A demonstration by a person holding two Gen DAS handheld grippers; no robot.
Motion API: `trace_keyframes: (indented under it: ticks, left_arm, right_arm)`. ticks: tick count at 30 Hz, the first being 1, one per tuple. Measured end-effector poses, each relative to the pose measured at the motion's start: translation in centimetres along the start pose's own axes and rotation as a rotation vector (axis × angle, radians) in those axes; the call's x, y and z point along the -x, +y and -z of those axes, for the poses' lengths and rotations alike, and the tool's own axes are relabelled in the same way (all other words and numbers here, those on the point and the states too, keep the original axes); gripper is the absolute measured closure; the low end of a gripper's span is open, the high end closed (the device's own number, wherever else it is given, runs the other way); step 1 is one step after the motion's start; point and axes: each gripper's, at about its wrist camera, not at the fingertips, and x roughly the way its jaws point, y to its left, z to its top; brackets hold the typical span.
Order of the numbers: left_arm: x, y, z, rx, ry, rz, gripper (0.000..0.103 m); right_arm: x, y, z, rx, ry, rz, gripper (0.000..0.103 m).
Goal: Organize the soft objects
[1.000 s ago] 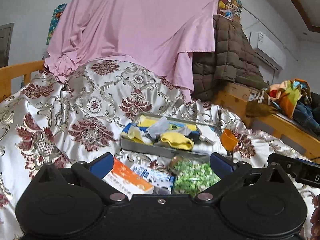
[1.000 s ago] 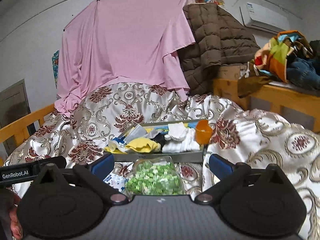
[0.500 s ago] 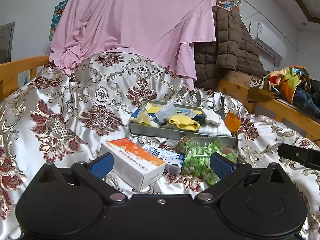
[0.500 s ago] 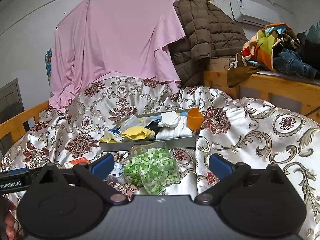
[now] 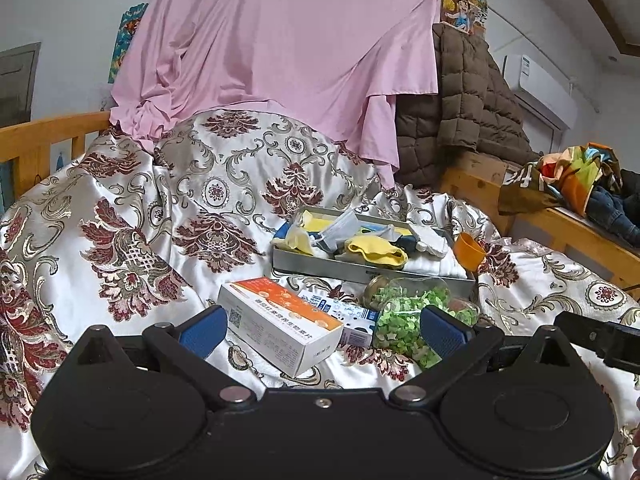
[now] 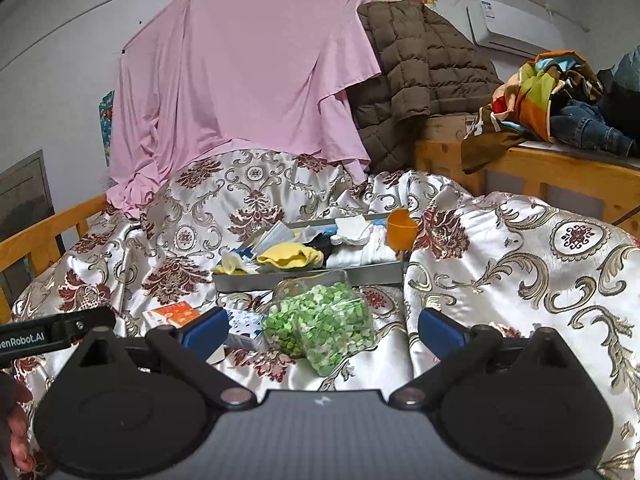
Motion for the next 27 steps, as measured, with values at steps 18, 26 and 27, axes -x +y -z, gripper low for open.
trace_keyframes:
  ticks: [18, 26, 27]
  left_arm:
    - [-0.6, 0.3, 2.2, -0.035, 0.038, -0.052, 0.001]
    - [-1.0, -0.3, 3.0, -0.065, 0.05, -0.059, 0.001]
    - [-1.0, -0.4, 3.1, -0.072, 0.052, -0.06, 0.001]
  right_arm:
    - [-1.4, 0.7, 3.1, 0.012, 0.041, 0.004, 0.0]
    - [-1.9, -0.1, 3.8, -0.02, 0.018, 0.033, 0.0]
    - [-1.9, -0.1, 3.9, -0.019, 0.014, 0.036, 0.0]
